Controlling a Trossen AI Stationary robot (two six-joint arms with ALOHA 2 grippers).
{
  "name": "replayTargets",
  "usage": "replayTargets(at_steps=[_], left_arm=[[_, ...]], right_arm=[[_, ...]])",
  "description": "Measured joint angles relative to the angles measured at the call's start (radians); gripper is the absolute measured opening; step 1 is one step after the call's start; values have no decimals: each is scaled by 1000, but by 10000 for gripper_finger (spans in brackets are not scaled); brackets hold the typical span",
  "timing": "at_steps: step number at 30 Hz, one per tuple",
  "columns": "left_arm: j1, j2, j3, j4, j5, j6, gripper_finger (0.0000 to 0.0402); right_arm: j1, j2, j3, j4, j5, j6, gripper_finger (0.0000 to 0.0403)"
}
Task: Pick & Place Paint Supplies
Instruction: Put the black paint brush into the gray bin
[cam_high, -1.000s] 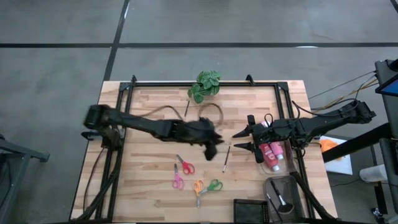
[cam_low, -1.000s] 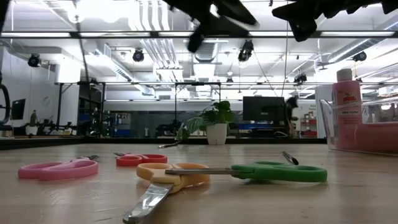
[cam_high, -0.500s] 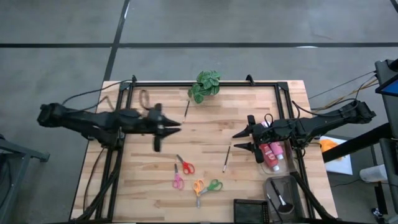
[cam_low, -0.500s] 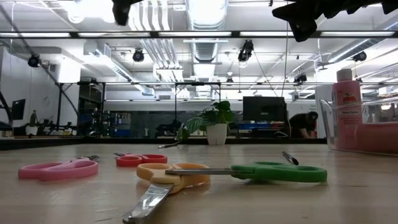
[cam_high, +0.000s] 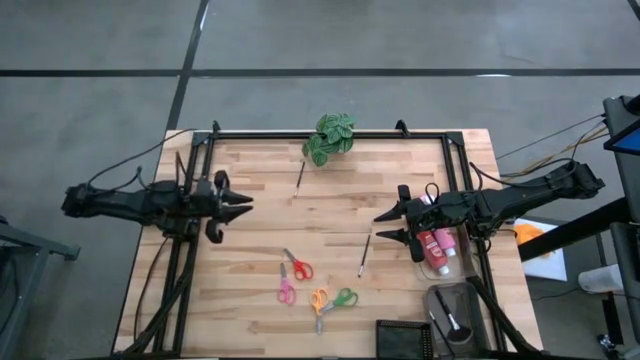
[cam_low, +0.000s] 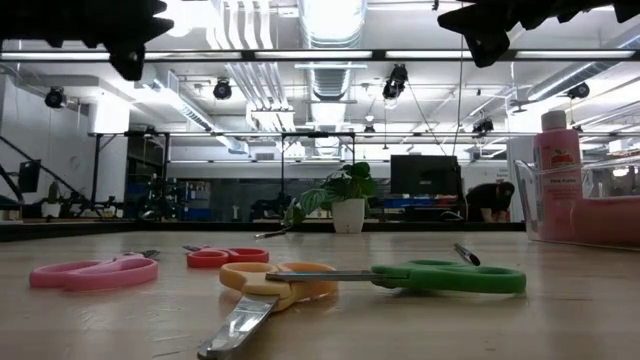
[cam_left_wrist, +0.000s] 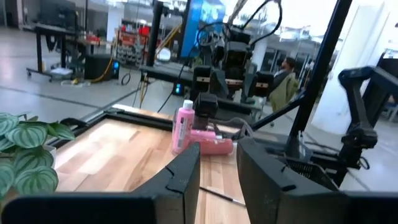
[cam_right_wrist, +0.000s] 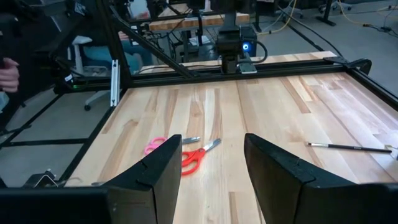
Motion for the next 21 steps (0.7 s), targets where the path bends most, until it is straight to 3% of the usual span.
replayTargets(at_steps=[8, 21], left_arm=[[0, -139, -93, 14, 0, 0, 106], [0, -151, -111, -25, 0, -4, 106]], right_arm=[[0, 0, 0, 0, 0, 0, 171], [0, 0, 0, 0, 0, 0, 171]])
